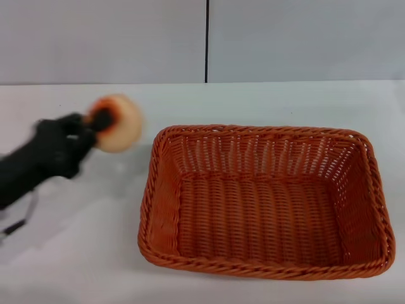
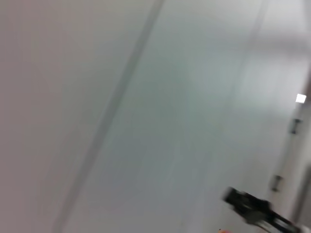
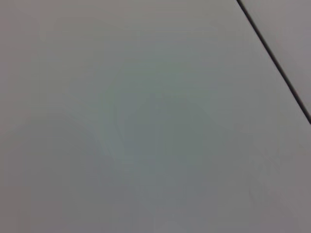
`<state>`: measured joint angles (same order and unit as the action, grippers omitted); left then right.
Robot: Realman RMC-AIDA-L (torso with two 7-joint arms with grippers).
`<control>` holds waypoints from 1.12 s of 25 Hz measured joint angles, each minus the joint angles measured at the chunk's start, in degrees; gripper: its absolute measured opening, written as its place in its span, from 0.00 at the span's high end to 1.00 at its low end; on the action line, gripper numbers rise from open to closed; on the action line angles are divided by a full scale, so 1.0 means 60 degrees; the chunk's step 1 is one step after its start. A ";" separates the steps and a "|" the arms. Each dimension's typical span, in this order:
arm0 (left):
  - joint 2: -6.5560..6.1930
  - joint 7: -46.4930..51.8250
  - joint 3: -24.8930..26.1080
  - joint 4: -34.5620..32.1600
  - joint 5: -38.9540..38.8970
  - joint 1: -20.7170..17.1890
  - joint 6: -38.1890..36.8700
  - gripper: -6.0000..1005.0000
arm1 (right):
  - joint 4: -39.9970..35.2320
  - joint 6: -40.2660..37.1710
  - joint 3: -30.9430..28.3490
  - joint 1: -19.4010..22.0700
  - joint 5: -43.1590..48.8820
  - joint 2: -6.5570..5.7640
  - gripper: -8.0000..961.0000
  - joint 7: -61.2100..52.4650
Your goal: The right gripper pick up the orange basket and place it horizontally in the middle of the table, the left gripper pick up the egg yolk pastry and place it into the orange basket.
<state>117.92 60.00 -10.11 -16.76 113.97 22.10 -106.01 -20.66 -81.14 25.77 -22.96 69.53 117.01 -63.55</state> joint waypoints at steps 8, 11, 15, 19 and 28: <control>0.0119 -0.0566 -0.1996 0.0935 -0.0008 0.0923 0.0891 0.93 | 0.0100 -0.0014 0.0000 0.0029 -0.0010 0.0038 0.65 0.0000; 0.0128 -0.0965 -0.1809 0.1231 -0.0177 0.0860 0.0986 0.92 | 0.0104 -0.0014 0.0024 0.0006 -0.0013 0.0038 0.65 0.0000; 0.0082 -0.1577 -0.1337 0.1652 -0.0459 0.0616 0.0922 0.92 | 0.0103 -0.0014 0.0016 0.0014 -0.0016 0.0039 0.65 0.0000; 0.0069 -0.1585 -0.1200 0.1655 -0.0466 0.0560 0.0855 0.76 | 0.0104 -0.0013 -0.0015 0.0021 -0.0017 0.0038 0.65 0.0000; 0.0064 -0.1684 0.0365 0.1657 -0.0687 0.0192 0.0677 0.47 | 0.0103 -0.0018 -0.0082 0.0040 -0.0025 0.0045 0.65 -0.0001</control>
<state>118.31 49.89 -7.91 -6.82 109.85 23.25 -101.94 -20.04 -81.25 25.27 -22.73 69.38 117.28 -63.55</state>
